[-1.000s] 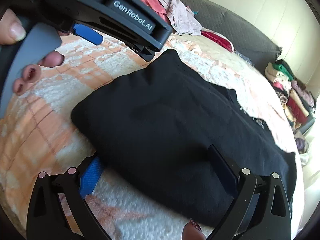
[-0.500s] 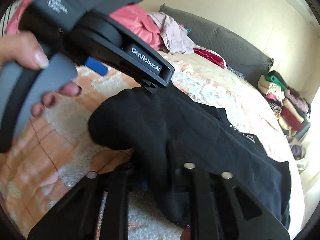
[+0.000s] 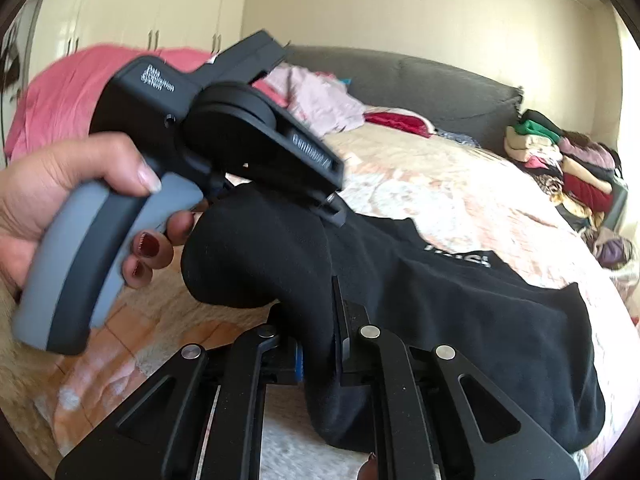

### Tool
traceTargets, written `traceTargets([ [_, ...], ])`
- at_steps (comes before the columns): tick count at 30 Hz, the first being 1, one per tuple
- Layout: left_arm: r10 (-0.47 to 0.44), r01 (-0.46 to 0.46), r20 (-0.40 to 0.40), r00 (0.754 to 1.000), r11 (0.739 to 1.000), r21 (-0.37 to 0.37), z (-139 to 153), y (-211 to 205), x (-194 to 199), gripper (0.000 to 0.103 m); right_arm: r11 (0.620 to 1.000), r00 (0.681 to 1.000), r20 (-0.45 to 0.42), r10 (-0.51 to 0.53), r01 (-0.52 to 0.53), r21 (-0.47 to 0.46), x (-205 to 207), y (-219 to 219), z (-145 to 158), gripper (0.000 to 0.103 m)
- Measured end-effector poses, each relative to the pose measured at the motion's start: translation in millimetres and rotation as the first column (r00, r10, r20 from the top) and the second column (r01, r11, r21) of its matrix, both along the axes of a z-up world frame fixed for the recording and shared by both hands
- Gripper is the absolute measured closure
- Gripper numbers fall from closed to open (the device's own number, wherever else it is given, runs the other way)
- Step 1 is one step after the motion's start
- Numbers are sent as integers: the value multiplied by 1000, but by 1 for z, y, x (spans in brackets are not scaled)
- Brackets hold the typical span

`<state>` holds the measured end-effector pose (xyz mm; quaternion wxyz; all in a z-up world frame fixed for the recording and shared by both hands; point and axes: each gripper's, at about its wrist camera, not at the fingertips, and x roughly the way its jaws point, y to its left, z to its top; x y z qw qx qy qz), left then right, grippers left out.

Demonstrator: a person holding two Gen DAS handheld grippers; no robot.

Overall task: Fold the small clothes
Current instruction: 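Grasp the sweatshirt side with both grippers and fold it over onto itself, then open both grippers and release the folded sweatshirt bundle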

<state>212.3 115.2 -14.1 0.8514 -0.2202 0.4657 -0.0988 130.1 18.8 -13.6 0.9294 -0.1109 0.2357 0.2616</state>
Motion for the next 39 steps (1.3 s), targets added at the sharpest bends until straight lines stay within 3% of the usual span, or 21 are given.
traceTargets([
  [2,-25,24,31,999,999,30,14,-20,1,83,999,1000,0,-23,23,42,-2,-17,5,95],
  [10,-111,99,87,990,987,129,49,-103,12,83,971,993,-46,-111,118,208,-8,-88,19,95],
  [18,-188,173,75,979,970,174,49,-183,26,82,918,970,-132,-204,237,317,-11,-158,12,96],
  [21,-215,200,54,975,960,195,41,-213,35,79,886,953,-203,-224,286,366,-9,-185,2,96],
  [25,-245,237,12,969,947,217,23,-246,46,68,829,918,-333,-217,353,434,-5,-214,-23,96],
  [27,-269,265,-7,963,943,204,14,-255,48,47,789,890,-409,-199,393,471,-1,-224,-37,96],
  [28,-269,265,-4,963,946,186,12,-256,47,32,761,877,-445,-182,412,501,0,-230,-45,96],
  [29,-271,265,19,962,952,150,13,-253,44,30,729,864,-475,-164,431,532,0,-236,-52,96],
  [31,-263,254,44,964,956,147,16,-248,40,30,664,846,-520,-119,457,592,-3,-249,-62,96],
  [39,-232,195,117,966,944,267,25,-221,9,30,661,827,-527,-197,509,552,-21,-258,-47,82],
])
